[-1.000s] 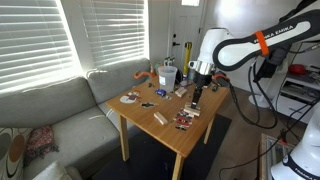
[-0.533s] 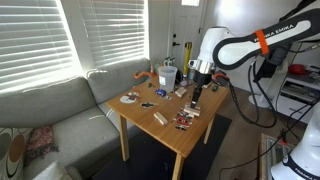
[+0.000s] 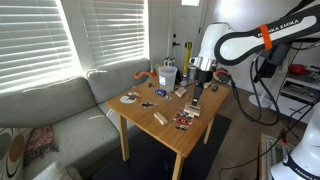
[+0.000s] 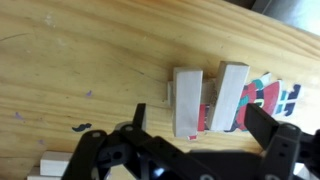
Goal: Put two blocks on the table, then turn the top block to the left, then stack the left blocks on the right blocks
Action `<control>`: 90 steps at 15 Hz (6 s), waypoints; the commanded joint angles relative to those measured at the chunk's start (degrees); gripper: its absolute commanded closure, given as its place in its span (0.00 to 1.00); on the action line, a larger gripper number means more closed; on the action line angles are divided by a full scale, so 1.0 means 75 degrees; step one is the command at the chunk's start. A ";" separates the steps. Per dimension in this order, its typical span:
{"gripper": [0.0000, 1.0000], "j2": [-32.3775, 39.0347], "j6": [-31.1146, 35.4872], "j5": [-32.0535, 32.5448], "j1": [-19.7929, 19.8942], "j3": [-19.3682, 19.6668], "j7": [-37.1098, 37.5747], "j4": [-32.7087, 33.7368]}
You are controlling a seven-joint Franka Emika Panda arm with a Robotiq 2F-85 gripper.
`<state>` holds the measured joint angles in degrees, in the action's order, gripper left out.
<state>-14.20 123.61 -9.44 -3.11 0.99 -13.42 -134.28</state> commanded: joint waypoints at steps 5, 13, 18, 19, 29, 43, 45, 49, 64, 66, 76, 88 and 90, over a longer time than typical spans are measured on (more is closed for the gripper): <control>0.00 0.0026 -0.0635 -0.0216 -0.0087 -0.0366 0.1784 0.0752; 0.00 0.1165 -0.0997 -0.0178 -0.0238 -0.1060 0.4508 0.2124; 0.00 0.1222 -0.0710 -0.0077 -0.0262 -0.1090 0.4361 0.1995; 0.00 0.1260 -0.0710 -0.0077 -0.0263 -0.1087 0.4366 0.2026; 0.00 0.2227 -0.0776 0.0338 -0.0505 -0.1308 0.6088 0.2859; 0.00 0.3303 0.0278 0.0924 -0.1004 -0.1218 0.7630 0.3447; 0.00 0.3400 0.0241 0.0910 -0.1020 -0.1195 0.7733 0.3501; 0.32 0.3517 0.0149 0.0887 -0.1050 -0.1159 0.7896 0.3573; 0.93 0.2014 0.0175 0.0693 -0.0798 -0.0830 0.8984 0.2386; 0.93 0.1618 0.0149 0.0607 -0.0714 -0.0836 0.9398 0.2041; 0.93 -0.0001 0.0356 0.0397 -0.0144 -0.0874 1.1086 0.0237; 0.93 -0.0624 0.0327 0.0142 0.0307 -0.0802 1.1182 -0.0378; 0.93 -0.0620 0.0317 0.0083 0.0356 -0.0797 1.1199 -0.0402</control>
<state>-17.00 125.30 -6.88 -1.04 -5.16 70.22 -135.50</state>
